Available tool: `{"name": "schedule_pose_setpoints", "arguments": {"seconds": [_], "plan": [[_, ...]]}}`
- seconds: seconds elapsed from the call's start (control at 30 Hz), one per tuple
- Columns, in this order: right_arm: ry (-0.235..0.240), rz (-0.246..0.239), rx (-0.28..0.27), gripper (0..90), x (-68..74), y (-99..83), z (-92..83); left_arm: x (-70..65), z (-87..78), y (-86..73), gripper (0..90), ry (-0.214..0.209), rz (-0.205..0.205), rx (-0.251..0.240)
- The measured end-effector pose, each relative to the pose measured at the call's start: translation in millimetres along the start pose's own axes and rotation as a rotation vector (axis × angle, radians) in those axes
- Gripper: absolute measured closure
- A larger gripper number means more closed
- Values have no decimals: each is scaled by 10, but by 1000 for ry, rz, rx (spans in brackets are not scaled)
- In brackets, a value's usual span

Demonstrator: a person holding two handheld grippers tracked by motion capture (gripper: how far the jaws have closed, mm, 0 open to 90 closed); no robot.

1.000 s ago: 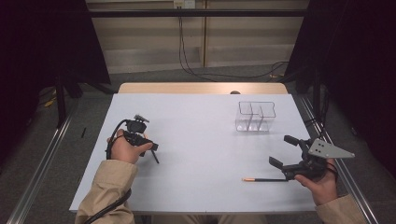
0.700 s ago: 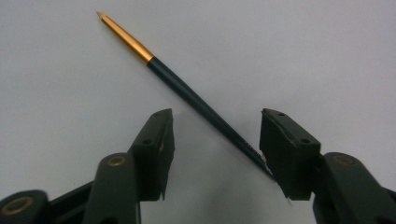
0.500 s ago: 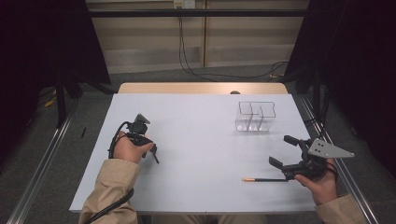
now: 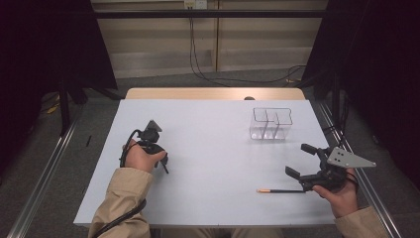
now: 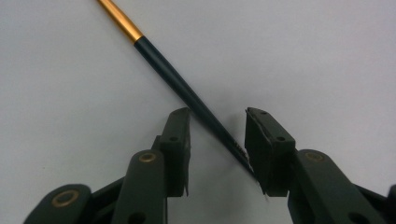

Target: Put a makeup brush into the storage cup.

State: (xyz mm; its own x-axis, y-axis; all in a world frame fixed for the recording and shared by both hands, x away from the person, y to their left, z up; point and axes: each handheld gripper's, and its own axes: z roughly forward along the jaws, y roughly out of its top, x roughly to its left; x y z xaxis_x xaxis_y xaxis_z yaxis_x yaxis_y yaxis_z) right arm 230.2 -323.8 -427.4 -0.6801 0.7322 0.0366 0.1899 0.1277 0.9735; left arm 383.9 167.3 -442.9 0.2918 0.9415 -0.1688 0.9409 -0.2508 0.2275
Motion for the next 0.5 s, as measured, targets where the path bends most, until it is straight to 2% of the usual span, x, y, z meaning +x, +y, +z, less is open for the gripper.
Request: {"name": "schedule_pose_setpoints", "arguments": {"seconds": [0.23,0.5], "plan": [[4,4,-4,10,1,4,1,-70,26,15,615,47,13,6],[3,4,-4,10,-1,7,1,-92,31,10,704,94,27,12]]}}
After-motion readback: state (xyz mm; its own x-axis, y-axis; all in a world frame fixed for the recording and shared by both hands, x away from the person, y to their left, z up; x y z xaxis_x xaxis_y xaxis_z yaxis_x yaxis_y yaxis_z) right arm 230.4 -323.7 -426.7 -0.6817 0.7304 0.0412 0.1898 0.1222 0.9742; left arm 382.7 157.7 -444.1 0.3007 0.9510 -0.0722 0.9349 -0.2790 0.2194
